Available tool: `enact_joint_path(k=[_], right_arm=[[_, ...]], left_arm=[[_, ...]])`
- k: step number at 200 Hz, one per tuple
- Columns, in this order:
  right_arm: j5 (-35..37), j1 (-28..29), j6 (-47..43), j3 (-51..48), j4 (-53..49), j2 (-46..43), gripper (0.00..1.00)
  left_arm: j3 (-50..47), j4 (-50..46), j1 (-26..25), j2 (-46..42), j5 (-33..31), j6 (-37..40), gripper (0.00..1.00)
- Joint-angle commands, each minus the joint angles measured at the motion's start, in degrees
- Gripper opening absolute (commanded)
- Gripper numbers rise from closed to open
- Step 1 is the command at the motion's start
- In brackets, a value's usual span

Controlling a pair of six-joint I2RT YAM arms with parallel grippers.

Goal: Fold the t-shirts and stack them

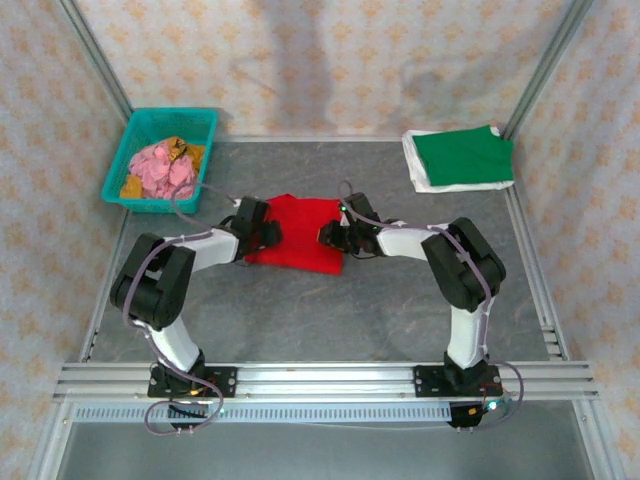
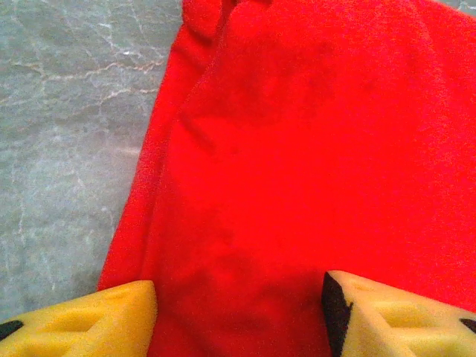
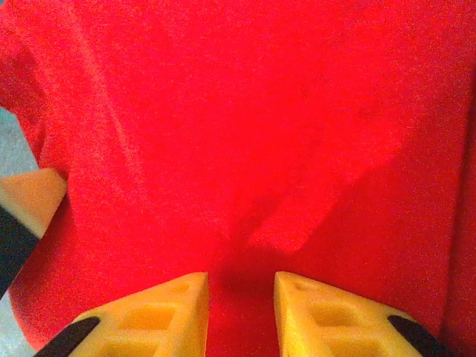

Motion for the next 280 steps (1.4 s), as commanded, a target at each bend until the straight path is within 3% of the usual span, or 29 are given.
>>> enact_joint_path(k=[1,46,68,123,159,176,204,242,280], right_arm=[[2.46,-0.47,-1.63,-0.57,-2.04,-2.97,0.29],[2.07,-2.42,-2.02,-2.22,-5.56,-13.20,0.33],[-0.88,-2.36,-0.60,-1.16,-4.43,-13.81,0.34],[0.10,-2.71,3.39,0.07,-1.67,-10.33,0.38],[1.21,-3.14,2.90,-1.84,-2.75,-12.52,0.40],[1.57,-3.41,2.22,-2.92,-3.68,-13.75,0.40],[2.68,-4.26,1.89,-4.38,-5.36,-15.66,0.43],[6.67,-6.34,0.75,-5.85,-7.79,-16.91,0.56],[6.02,-6.45,-2.18,-2.60,-11.80,-12.23,0.62]], left_arm=[[-4.62,-1.28,-1.51,-4.63,-1.93,-3.67,0.62],[-7.57,-6.53,-4.08,-18.37,-2.77,-6.35,0.63],[-5.09,-6.88,-3.84,-19.55,-6.33,-3.23,0.71],[8.20,1.59,2.63,0.18,0.13,2.77,0.70],[17.98,0.08,4.67,13.59,2.64,3.71,0.70],[19.85,-0.73,5.23,15.97,3.64,2.38,0.69],[17.08,-0.73,5.23,9.86,2.32,0.87,0.70],[12.64,-8.87,4.69,-4.38,-7.76,0.41,0.74],[4.72,-11.37,-2.38,-14.56,-12.63,0.79,0.75]])
